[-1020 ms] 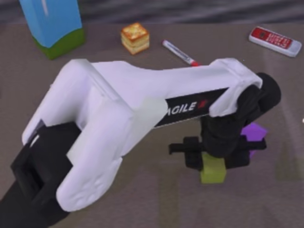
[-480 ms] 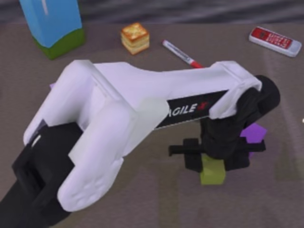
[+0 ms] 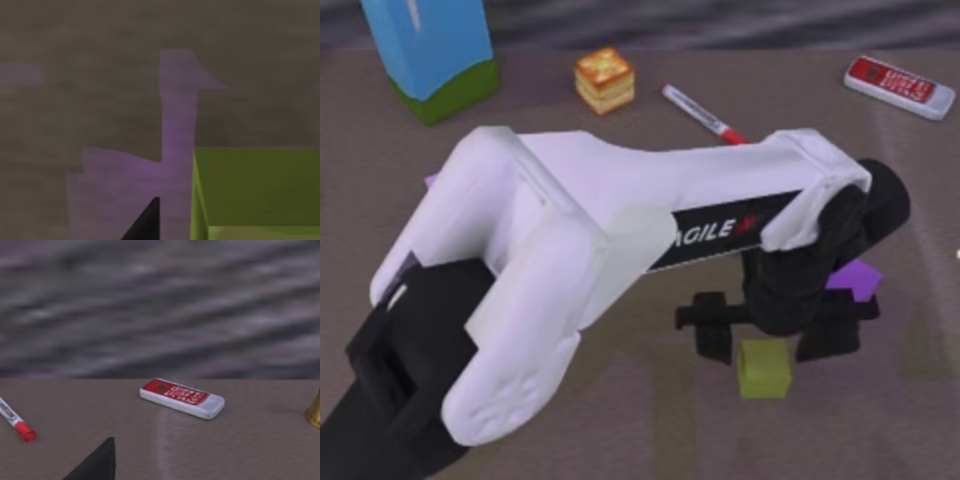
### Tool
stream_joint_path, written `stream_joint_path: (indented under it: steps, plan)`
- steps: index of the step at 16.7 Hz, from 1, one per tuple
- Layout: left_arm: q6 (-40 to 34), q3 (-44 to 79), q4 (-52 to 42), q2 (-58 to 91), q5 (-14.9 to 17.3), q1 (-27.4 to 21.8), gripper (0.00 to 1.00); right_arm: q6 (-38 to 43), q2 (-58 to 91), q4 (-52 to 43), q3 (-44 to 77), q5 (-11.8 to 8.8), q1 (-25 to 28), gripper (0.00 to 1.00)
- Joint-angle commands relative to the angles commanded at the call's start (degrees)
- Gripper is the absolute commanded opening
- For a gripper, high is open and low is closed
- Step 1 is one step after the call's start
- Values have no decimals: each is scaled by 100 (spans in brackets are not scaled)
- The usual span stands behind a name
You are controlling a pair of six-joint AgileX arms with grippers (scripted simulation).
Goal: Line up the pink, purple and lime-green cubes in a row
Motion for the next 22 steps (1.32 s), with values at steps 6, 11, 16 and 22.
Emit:
stream_joint_path:
  steps: [6,11,16,22]
  plan:
    - [0,0,0,0,0,0,100,0,0,0,0,0,0,100]
    - [-8,101,-101,-11,-2,17,100,0,0,0,0,0,0,100]
    - [-37,885,-1128,-179,-2,83,100,0,0,0,0,0,0,100]
    - [-28,1118,-1377,-246,-3,71,100,0,0,0,0,0,0,100]
